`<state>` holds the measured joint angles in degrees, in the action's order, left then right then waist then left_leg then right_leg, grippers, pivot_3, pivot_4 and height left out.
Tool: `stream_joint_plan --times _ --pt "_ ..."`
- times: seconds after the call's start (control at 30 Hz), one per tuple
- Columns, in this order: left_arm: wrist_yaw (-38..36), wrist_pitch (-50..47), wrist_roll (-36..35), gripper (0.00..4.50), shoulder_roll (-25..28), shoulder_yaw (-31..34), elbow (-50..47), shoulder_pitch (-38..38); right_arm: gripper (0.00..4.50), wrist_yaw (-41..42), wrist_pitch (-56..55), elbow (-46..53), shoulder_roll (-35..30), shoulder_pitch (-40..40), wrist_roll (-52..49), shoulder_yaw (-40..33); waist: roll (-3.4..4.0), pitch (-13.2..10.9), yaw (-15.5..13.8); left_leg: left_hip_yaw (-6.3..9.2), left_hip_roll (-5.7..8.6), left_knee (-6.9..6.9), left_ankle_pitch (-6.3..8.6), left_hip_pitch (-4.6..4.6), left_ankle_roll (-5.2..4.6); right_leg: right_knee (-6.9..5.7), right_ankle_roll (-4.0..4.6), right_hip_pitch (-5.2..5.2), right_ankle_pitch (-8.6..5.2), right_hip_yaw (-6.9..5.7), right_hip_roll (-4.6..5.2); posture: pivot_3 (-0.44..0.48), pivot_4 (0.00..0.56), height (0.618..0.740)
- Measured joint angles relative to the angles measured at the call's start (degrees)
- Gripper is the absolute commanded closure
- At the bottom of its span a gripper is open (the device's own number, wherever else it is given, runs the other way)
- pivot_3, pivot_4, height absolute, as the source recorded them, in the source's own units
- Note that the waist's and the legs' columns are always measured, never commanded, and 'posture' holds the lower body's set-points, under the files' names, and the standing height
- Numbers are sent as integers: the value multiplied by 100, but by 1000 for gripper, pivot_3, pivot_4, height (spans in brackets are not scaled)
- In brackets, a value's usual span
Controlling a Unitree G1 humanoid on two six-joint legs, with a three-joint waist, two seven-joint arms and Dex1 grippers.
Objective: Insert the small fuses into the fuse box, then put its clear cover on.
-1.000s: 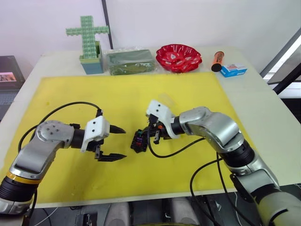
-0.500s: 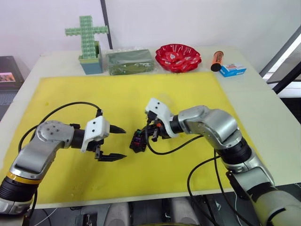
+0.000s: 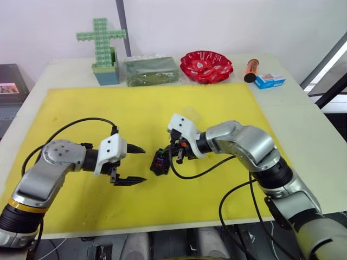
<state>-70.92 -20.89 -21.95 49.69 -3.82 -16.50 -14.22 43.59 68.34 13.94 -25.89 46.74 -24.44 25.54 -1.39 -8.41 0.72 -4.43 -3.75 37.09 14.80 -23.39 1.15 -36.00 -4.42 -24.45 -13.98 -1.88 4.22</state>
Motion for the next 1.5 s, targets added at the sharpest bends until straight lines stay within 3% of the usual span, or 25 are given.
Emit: stream_joint_plan --times 0.7,1.5 --pt "-6 22 2 0 -24 0 67 -26 4480 34 554 32 80 175 -369 -256 1 0 -6 0 0 0 0 -1 0 0 0 0 0 0 0 0 150 740" --pt "7 -6 -1 0 -28 0 1 -9 4480 -43 213 35 -99 101 -264 -16 1 0 -5 0 0 0 0 -1 0 1 0 0 0 0 0 0 150 740"
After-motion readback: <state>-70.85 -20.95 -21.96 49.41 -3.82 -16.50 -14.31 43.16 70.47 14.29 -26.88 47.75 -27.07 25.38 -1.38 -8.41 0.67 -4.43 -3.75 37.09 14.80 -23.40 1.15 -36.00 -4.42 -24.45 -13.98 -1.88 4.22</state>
